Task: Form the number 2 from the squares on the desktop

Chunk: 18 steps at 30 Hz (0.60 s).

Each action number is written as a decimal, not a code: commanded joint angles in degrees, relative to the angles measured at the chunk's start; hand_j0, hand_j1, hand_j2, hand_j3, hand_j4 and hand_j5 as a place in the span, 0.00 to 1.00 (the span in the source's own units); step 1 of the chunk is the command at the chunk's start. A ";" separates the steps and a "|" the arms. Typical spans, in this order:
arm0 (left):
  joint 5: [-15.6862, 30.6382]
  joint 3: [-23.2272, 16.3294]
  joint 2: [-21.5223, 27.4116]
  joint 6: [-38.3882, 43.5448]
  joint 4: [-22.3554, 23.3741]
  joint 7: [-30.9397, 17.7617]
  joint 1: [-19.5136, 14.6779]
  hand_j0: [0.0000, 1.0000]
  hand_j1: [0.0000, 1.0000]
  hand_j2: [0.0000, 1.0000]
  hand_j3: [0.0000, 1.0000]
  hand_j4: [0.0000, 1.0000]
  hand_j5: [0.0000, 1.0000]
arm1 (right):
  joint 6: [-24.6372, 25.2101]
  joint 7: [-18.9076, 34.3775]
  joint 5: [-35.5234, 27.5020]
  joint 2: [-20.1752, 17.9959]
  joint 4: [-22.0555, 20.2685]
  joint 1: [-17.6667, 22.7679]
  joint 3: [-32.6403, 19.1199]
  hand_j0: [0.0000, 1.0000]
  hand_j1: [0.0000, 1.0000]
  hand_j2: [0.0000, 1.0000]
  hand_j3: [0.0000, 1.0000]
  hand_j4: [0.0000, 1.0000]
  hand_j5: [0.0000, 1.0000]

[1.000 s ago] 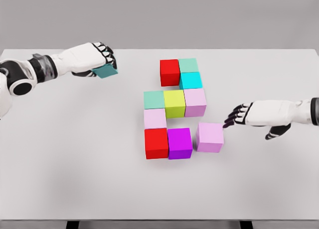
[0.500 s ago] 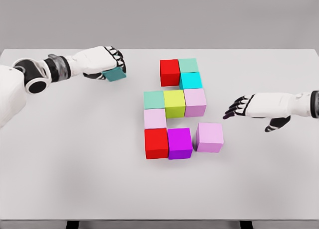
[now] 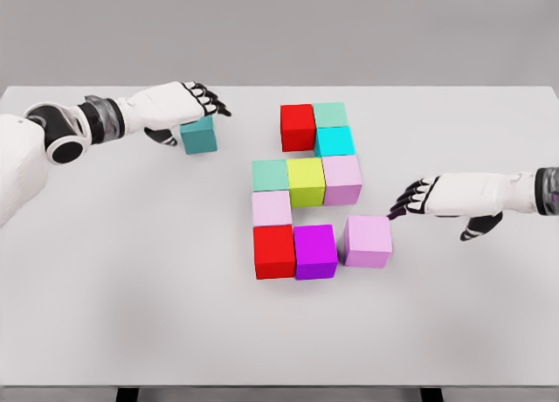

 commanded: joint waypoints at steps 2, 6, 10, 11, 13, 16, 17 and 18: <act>0.73 0.19 0.31 0.04 -0.06 0.11 -0.44 1.00 1.00 1.00 1.00 1.00 1.00 | 0.08 0.01 -0.28 -0.07 0.06 0.18 0.11 0.99 0.99 0.99 0.99 0.99 0.99; 1.17 0.27 4.97 0.04 -0.85 0.19 -1.05 1.00 1.00 1.00 1.00 1.00 1.00 | 0.08 -0.08 -0.28 -0.77 0.15 0.18 0.37 0.99 0.99 0.99 0.99 0.99 0.99; 1.09 0.89 8.49 0.04 -1.29 0.28 -1.14 1.00 1.00 1.00 1.00 1.00 1.00 | 0.08 -0.08 -0.20 -0.86 -0.12 0.18 0.37 0.99 0.99 0.99 0.99 0.99 0.99; 0.91 1.15 9.28 0.04 -1.91 0.28 -0.97 1.00 1.00 1.00 1.00 1.00 1.00 | 0.08 -0.08 -0.19 -0.86 -0.21 0.27 0.37 0.99 0.99 0.99 0.99 0.99 0.99; 0.74 1.68 12.09 0.04 -3.23 0.19 -0.44 0.92 0.92 0.92 0.92 0.92 0.92 | 0.08 0.01 -0.19 -0.77 -0.38 0.27 0.46 0.99 0.99 0.99 0.99 0.99 0.99; 0.38 1.42 12.71 0.04 -4.20 0.02 0.35 0.85 0.85 0.85 0.85 0.85 0.85 | 0.08 0.18 -0.11 -0.94 -1.96 0.53 1.16 0.99 0.99 0.99 0.99 0.99 0.99; 0.30 1.33 12.62 0.04 -4.11 0.02 0.44 0.85 0.85 0.85 0.85 0.85 0.85 | 0.08 0.18 -0.11 -0.94 -2.23 0.53 1.16 0.99 0.99 0.99 0.99 0.99 0.99; 0.21 1.07 12.53 0.04 -4.02 0.02 0.44 0.80 0.80 0.80 0.80 0.80 0.80 | 0.08 0.18 0.07 -1.03 -2.40 0.62 1.25 0.99 0.99 0.99 0.99 0.99 0.99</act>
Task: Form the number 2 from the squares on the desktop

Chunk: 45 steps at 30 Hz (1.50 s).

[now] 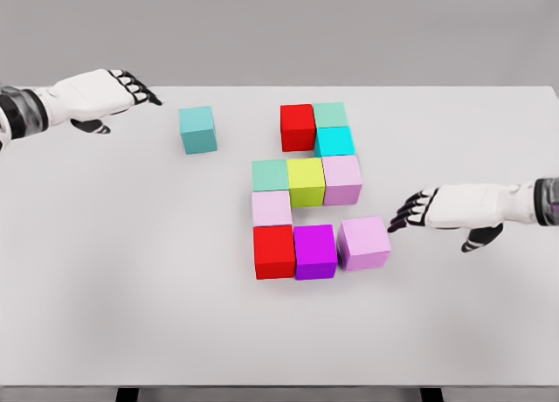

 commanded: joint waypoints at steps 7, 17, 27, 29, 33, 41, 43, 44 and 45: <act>-2.24 -1.93 -1.06 0.04 0.25 -0.37 -0.44 0.79 0.79 0.79 0.79 0.79 0.79 | 0.09 0.05 0.05 -0.05 -1.06 0.00 0.29 0.99 0.99 0.99 0.99 0.99 0.99; -3.12 -4.04 -3.25 0.04 0.34 -0.81 -0.97 0.80 0.80 0.80 0.80 0.80 0.80 | 0.09 0.05 0.23 -0.05 -2.46 0.17 0.46 0.99 0.99 0.99 0.99 0.99 0.99; -3.12 -4.39 -4.31 0.04 3.77 -0.81 -1.58 0.80 0.80 0.80 0.80 0.80 0.80 | 0.09 0.05 -0.13 0.04 -1.76 0.17 0.38 0.99 0.99 0.99 0.99 0.99 0.99; -3.29 -4.39 -4.48 0.04 5.17 -0.81 -1.93 0.80 0.80 0.80 0.80 0.80 0.80 | 0.09 0.05 -0.13 0.04 -1.85 0.17 0.20 0.99 0.99 0.99 0.99 0.99 0.99; -4.26 -4.48 -6.86 0.04 7.11 -0.81 -2.73 0.80 0.80 0.80 0.80 0.80 0.80 | 0.09 0.05 -0.13 0.13 -2.02 0.17 0.20 0.99 0.99 0.99 0.99 0.99 0.99; -4.26 -4.56 -8.26 0.04 7.11 -0.81 -2.90 0.80 0.80 0.80 0.80 0.80 0.80 | 0.09 0.05 -0.13 0.48 -2.29 0.17 0.20 0.99 0.99 0.99 0.99 0.99 0.99; -4.26 -4.56 -9.05 0.04 7.11 -0.81 -3.17 0.80 0.80 0.80 0.80 0.80 0.80 | 0.09 0.05 -0.13 0.48 -2.20 0.17 0.20 0.99 0.99 0.99 0.99 0.99 0.99; -4.26 -4.56 -9.05 0.04 7.11 -0.81 -3.17 0.80 0.80 0.80 0.80 0.80 0.80 | 0.09 0.05 -0.13 0.48 -2.20 0.17 0.20 0.99 0.99 0.99 0.99 0.99 0.99; -4.26 -4.48 -9.05 0.04 7.02 -0.81 -3.25 0.80 0.80 0.80 0.80 0.80 0.80 | 0.09 0.05 -0.13 0.48 -2.20 0.17 0.20 0.99 0.99 0.99 0.99 0.99 0.99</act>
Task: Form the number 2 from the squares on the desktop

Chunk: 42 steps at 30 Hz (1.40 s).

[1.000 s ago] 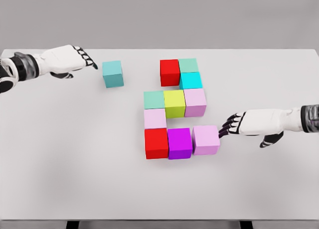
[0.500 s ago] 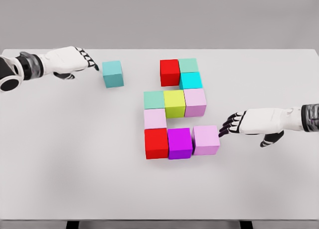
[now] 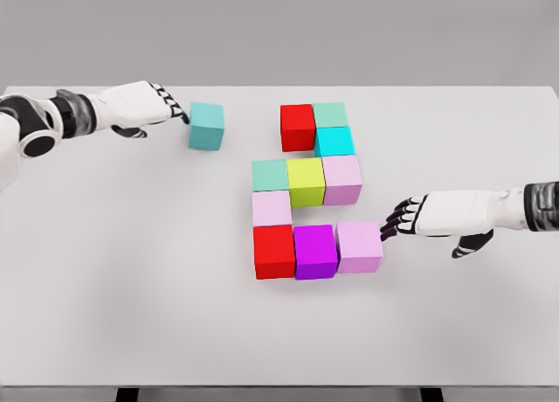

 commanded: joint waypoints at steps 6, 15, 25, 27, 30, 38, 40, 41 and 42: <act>0.23 0.17 -0.77 0.05 -0.04 -0.06 -0.09 0.80 0.80 0.80 0.80 0.80 0.80 | 0.09 -0.02 -0.31 -0.16 0.62 0.00 -0.32 0.99 0.99 0.99 0.99 0.99 0.99; 0.23 0.00 -1.56 0.05 0.04 -0.41 -0.35 0.80 0.80 0.80 0.80 0.80 0.80 | 0.09 -0.02 -0.31 0.10 0.27 0.00 -0.41 0.99 0.99 0.99 0.99 0.99 0.99; 0.14 -0.09 -2.09 0.05 2.77 -0.77 -0.62 0.80 0.80 0.80 0.80 0.80 0.80 | 0.09 0.07 -0.14 0.45 -0.08 0.00 -0.41 0.99 0.99 0.99 0.99 0.99 0.99; -0.74 -0.18 -3.41 0.05 4.44 -0.77 -1.23 0.81 0.81 0.81 0.81 0.81 0.81 | 0.09 0.07 -0.23 0.45 0.01 0.00 -0.41 0.99 0.99 0.99 0.99 0.99 0.99; -1.44 -0.09 -4.82 0.05 6.28 -0.77 -1.93 0.81 0.81 0.81 0.81 0.81 0.81 | 0.09 -0.02 -0.23 0.28 0.53 0.00 -0.50 0.99 0.99 0.99 0.99 0.99 0.99; -1.53 -0.09 -5.26 0.05 6.63 -0.77 -2.02 0.81 0.81 0.81 0.81 0.81 0.81 | 0.09 -0.11 -6.90 -5.96 3.70 4.30 -19.73 1.00 1.00 1.00 1.00 1.00 1.00; -1.79 -0.09 -5.43 0.05 7.08 -0.77 -2.11 0.81 0.81 0.81 0.81 0.81 0.81 | 0.09 -0.02 -10.42 -6.58 3.61 12.73 -31.24 1.00 1.00 1.00 1.00 1.00 1.00; -1.97 -0.09 -5.43 0.05 7.16 -0.77 -2.11 0.81 0.81 0.81 0.81 0.81 0.81 | 0.09 -0.11 -10.77 -6.49 3.61 16.51 -36.26 1.00 1.00 1.00 1.00 1.00 1.00; -1.97 -0.09 -5.43 0.05 7.69 -0.77 -2.20 0.81 0.81 0.81 0.81 0.81 0.81 | 0.09 -0.19 -11.03 -6.23 3.26 19.06 -39.06 1.00 1.00 1.00 1.00 1.00 1.00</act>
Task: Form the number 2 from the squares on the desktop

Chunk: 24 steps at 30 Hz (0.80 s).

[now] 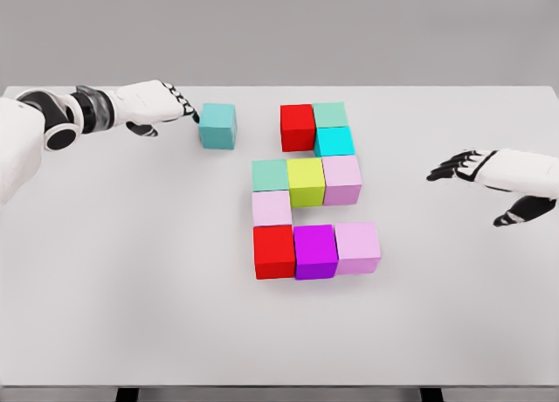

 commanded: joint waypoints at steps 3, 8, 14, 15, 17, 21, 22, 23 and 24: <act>0.05 0.15 -0.07 0.05 1.65 0.03 -0.09 0.81 0.81 0.81 0.81 0.81 0.81 | 0.14 -0.03 -4.92 1.40 -0.35 2.84 -13.00 1.00 1.00 1.00 1.00 1.00 1.00; 0.05 0.15 -0.69 0.05 3.15 0.03 -0.44 0.81 0.81 0.81 0.81 0.81 0.81 | 0.14 0.23 -3.96 8.35 0.27 10.13 -17.22 1.00 1.00 1.00 1.00 1.00 1.00; -0.04 0.24 -3.06 0.05 6.22 0.03 -1.58 0.82 0.82 0.82 0.82 0.82 0.82 | 0.14 1.02 -1.32 15.83 3.34 17.52 -26.54 1.00 1.00 1.00 1.00 1.00 1.00; -0.04 0.15 -3.15 0.05 6.57 0.03 -1.58 0.82 0.82 0.82 0.82 0.82 0.82 | 0.14 1.02 -1.32 15.91 4.13 17.61 -26.63 1.00 1.00 1.00 1.00 1.00 1.00; -0.04 0.24 -3.94 0.05 7.28 0.03 -2.02 0.83 0.83 0.83 0.83 0.83 0.83 | 0.14 1.02 -1.32 15.83 5.97 17.52 -26.63 1.00 1.00 1.00 1.00 1.00 1.00; -0.39 0.24 -4.91 0.05 7.54 0.03 -2.20 0.83 0.83 0.83 0.83 0.83 0.83 | 0.14 1.02 -1.41 15.91 6.24 17.52 -26.72 1.00 1.00 1.00 1.00 1.00 1.00; -0.39 0.24 -5.08 0.05 7.54 0.03 -2.29 0.83 0.83 0.83 0.83 0.83 0.83 | 0.14 1.02 -1.41 15.91 6.15 17.52 -26.72 1.00 1.00 1.00 1.00 1.00 1.00; -0.39 0.24 -5.17 0.05 7.54 0.03 -2.29 0.83 0.83 0.83 0.83 0.83 0.83 | 0.14 1.02 -1.41 15.91 6.68 17.52 -26.72 1.00 1.00 1.00 1.00 1.00 1.00; -0.39 0.24 -5.17 0.05 7.45 0.03 -2.29 0.83 0.83 0.83 0.83 0.83 0.83 | 0.14 1.02 -1.41 15.91 7.03 17.52 -26.89 1.00 1.00 1.00 1.00 1.00 1.00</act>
